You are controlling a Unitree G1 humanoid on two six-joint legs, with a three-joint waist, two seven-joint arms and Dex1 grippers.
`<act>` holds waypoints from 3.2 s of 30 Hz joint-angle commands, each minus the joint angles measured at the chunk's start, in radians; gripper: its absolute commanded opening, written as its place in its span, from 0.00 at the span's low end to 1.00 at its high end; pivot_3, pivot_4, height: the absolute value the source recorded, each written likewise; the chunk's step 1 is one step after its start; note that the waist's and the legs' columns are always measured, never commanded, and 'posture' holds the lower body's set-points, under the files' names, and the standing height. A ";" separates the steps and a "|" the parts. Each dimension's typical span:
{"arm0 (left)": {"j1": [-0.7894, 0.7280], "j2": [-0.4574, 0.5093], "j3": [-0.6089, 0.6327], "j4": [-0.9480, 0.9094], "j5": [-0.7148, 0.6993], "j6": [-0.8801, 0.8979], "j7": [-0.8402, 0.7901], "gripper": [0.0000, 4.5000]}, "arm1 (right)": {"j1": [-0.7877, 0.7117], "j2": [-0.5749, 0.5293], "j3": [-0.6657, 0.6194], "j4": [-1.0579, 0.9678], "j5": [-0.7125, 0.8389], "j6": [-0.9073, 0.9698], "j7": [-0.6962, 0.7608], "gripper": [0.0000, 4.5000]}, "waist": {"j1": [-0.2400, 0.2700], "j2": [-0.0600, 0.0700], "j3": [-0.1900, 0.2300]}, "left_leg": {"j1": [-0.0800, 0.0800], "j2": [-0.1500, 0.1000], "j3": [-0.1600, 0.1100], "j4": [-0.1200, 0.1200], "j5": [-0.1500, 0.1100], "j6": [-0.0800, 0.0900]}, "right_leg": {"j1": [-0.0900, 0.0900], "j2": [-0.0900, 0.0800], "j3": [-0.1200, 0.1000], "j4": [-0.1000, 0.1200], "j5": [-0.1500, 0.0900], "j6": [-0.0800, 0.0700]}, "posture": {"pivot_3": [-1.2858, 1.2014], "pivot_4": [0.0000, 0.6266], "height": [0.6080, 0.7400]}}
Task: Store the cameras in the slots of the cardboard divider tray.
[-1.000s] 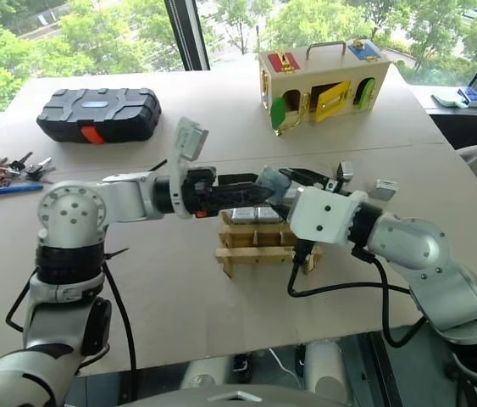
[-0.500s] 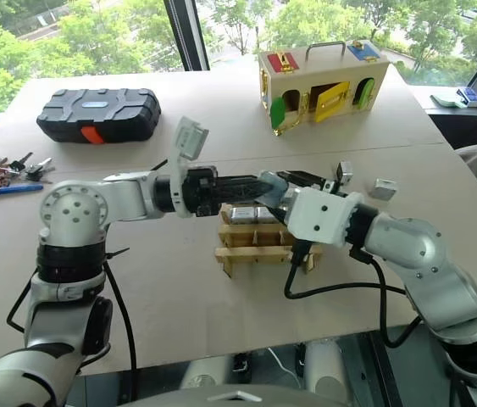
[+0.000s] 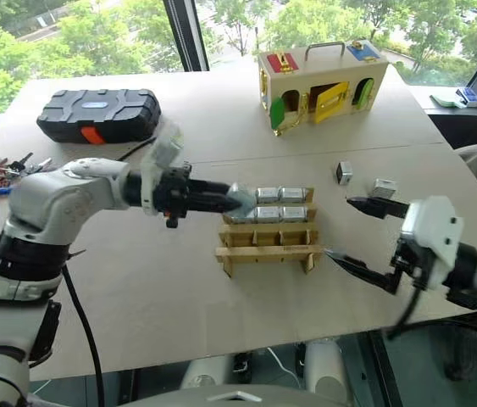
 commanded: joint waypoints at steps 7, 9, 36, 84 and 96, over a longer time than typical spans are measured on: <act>0.010 0.009 -0.067 0.027 0.198 -0.181 -0.129 0.18 | -0.033 -0.029 0.003 0.040 0.036 -0.102 0.076 0.96 | 0.002 0.000 0.000 | -0.001 0.000 0.000 0.000 0.002 0.003 | -0.001 -0.001 0.000 0.000 0.000 0.000 | 0.52 0.24 1.00; 0.009 0.007 -0.076 0.043 0.220 -0.192 -0.145 0.18 | -0.027 -0.028 0.010 0.036 0.032 -0.108 0.070 0.96 | 0.003 0.000 0.000 | -0.001 0.000 0.000 0.000 0.002 0.003 | -0.001 -0.001 0.000 0.000 0.000 0.000 | 0.52 0.24 1.00; 0.023 -0.056 -0.058 -0.077 0.342 -0.177 -0.116 0.77 | 0.046 -0.027 -0.016 -0.006 0.030 -0.079 -0.087 0.97 | 0.003 0.000 0.000 | -0.002 0.000 -0.001 0.000 0.002 0.003 | -0.001 -0.001 0.000 0.000 0.000 0.000 | 0.52 0.24 1.00; 0.727 -0.055 0.547 -0.255 -0.090 -0.350 -0.046 0.88 | -0.908 0.002 0.510 1.556 -0.655 -0.533 0.070 0.42 | -0.029 0.002 0.000 | 0.000 0.000 0.005 0.001 0.000 0.006 | -0.001 -0.003 0.002 0.001 0.002 -0.003 | 0.52 0.24 1.00; 0.724 -0.063 0.511 -0.217 -0.064 -0.384 -0.055 0.88 | -0.714 -0.047 0.405 0.984 -0.473 -0.238 0.093 0.32 | -0.024 0.005 0.002 | 0.000 0.000 0.006 0.001 0.000 0.006 | -0.002 -0.004 0.002 0.001 0.002 -0.004 | 0.52 0.24 1.00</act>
